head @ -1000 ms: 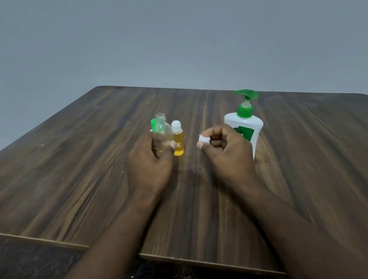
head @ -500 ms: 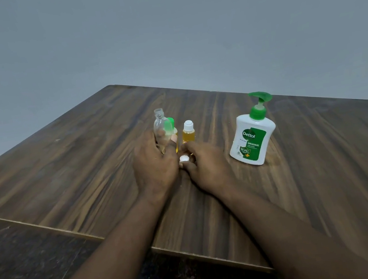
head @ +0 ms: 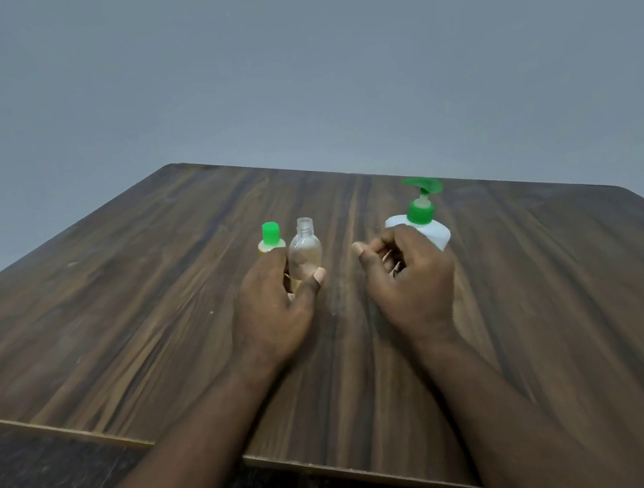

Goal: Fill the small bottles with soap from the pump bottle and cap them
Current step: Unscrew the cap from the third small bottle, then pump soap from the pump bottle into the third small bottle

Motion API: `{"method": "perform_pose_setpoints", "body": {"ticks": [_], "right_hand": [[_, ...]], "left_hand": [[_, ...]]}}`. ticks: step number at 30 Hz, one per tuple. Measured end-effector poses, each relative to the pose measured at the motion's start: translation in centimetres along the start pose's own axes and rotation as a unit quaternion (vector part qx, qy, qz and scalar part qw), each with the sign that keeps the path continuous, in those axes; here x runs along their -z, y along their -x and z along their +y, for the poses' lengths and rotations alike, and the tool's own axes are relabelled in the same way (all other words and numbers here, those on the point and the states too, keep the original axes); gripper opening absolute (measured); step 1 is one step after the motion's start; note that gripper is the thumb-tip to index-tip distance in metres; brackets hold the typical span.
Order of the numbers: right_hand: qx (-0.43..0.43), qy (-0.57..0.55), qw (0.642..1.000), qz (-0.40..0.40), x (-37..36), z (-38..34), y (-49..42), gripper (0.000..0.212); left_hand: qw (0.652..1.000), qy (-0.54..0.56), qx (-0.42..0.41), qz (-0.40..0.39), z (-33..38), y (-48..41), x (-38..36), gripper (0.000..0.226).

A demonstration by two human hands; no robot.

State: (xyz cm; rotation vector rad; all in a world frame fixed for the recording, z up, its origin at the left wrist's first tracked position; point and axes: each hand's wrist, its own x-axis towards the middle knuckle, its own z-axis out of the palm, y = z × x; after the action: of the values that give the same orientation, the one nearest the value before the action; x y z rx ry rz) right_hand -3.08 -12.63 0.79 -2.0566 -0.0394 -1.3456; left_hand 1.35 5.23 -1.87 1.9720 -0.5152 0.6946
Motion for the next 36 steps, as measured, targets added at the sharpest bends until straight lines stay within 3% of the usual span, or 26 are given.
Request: {"method": "perform_pose_setpoints", "body": {"ticks": [3,5,8,10,13,15,17,19,23,36], "right_hand": [[0.013,0.041,0.989,0.141,1.3,1.4,-1.5,0.028],[-0.034,0.071,0.981,0.18,2.1,3.0,-2.2,0.039],[-0.158,0.019,0.982,0.1,2.6,5.1,-2.3,0.051],[-0.252,-0.132,0.958,0.027,2.5,5.6,-2.3,0.035],[-0.306,-0.266,0.914,0.002,2.2,6.7,-2.6,0.023],[-0.318,-0.311,0.896,0.007,1.9,7.3,-2.9,0.034],[-0.32,-0.337,0.885,0.01,1.6,7.5,-3.0,0.03],[-0.313,-0.34,0.887,0.005,1.3,7.4,-3.2,0.02],[-0.28,-0.338,0.898,-0.006,0.7,6.8,-3.3,0.032],[-0.28,-0.311,0.908,-0.025,0.4,6.5,-3.0,0.019]], "left_hand": [[0.999,0.012,-0.019,-0.026,0.7,0.1,-1.1,0.026],[0.998,0.011,-0.036,-0.048,1.3,-0.2,-1.9,0.024],[0.996,0.027,-0.039,-0.072,2.0,-1.0,-3.6,0.016],[0.994,0.048,-0.047,-0.084,2.4,-1.5,-4.8,0.021],[0.99,0.076,-0.06,-0.1,2.8,-2.6,-6.5,0.039],[0.988,0.09,-0.072,-0.105,3.0,-3.3,-7.2,0.044],[0.985,0.11,-0.082,-0.107,2.9,-3.7,-7.5,0.046],[0.981,0.136,-0.087,-0.108,2.7,-3.9,-7.5,0.048],[0.977,0.177,-0.086,-0.087,3.0,-4.4,-6.9,0.045],[0.96,0.257,-0.06,-0.091,2.7,-5.7,-5.6,0.049]]}}
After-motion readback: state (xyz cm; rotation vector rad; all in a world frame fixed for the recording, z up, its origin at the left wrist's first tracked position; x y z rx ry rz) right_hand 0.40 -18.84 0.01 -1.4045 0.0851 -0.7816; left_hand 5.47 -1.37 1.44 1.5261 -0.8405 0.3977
